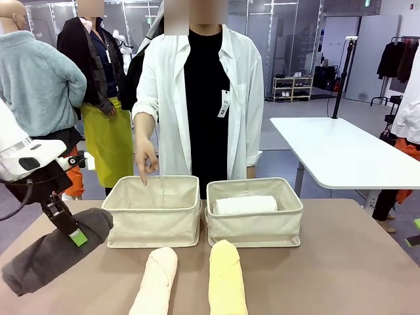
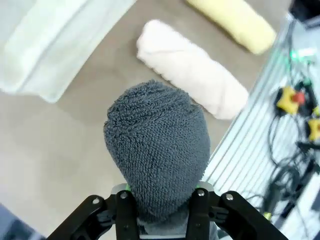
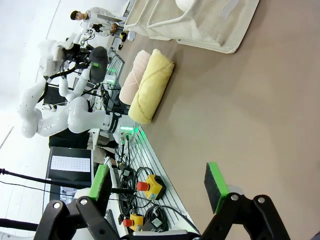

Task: Divide the towels into two baskets.
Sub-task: Pick up one hotel-folded towel from the bottom of the table and place it in the Fabric basket indicated by the person.

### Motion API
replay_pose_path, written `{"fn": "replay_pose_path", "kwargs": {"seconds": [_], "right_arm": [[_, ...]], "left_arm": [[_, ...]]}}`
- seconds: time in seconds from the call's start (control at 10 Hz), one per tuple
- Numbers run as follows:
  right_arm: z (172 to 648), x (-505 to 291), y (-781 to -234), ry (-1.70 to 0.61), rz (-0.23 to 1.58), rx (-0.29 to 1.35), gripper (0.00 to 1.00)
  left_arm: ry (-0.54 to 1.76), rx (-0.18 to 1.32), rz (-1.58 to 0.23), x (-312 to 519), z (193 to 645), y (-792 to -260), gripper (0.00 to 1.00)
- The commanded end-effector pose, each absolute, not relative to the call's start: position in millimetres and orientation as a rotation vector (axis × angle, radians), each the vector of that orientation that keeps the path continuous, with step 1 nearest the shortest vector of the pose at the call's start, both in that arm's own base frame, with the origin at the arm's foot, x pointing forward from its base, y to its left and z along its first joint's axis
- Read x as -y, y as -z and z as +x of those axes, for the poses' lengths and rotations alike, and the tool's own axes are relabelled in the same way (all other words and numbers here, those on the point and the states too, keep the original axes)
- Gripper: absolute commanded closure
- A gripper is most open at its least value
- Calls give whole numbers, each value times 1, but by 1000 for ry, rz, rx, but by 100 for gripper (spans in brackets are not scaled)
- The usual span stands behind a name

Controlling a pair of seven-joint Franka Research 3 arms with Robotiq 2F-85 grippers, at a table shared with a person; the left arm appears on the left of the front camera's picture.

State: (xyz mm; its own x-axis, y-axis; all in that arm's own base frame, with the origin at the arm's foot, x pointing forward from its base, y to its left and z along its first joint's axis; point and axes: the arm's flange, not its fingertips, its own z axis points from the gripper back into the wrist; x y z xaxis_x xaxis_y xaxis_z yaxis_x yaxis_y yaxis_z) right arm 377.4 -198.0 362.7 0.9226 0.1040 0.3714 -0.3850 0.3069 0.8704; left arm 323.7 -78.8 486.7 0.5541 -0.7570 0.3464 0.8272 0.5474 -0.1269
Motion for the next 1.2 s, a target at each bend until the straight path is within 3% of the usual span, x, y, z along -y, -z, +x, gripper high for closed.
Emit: {"fn": "replay_pose_path", "kwargs": {"seconds": [0.0,0.3,0.8,0.9,1.1], "right_arm": [[374,194,-364,-327,1209,273,6],[374,194,-364,-327,1209,273,6],[374,194,-364,-327,1209,273,6],[374,194,-364,-327,1209,273,6],[374,194,-364,-327,1209,273,6]], "left_arm": [[1195,292,-234,104,301,-487,86],[1582,330,-56,160,272,-488,86],[1568,262,-86,176,273,-501,86],[1565,268,-89,175,276,-499,60],[1625,348,85,192,292,-511,60]]}}
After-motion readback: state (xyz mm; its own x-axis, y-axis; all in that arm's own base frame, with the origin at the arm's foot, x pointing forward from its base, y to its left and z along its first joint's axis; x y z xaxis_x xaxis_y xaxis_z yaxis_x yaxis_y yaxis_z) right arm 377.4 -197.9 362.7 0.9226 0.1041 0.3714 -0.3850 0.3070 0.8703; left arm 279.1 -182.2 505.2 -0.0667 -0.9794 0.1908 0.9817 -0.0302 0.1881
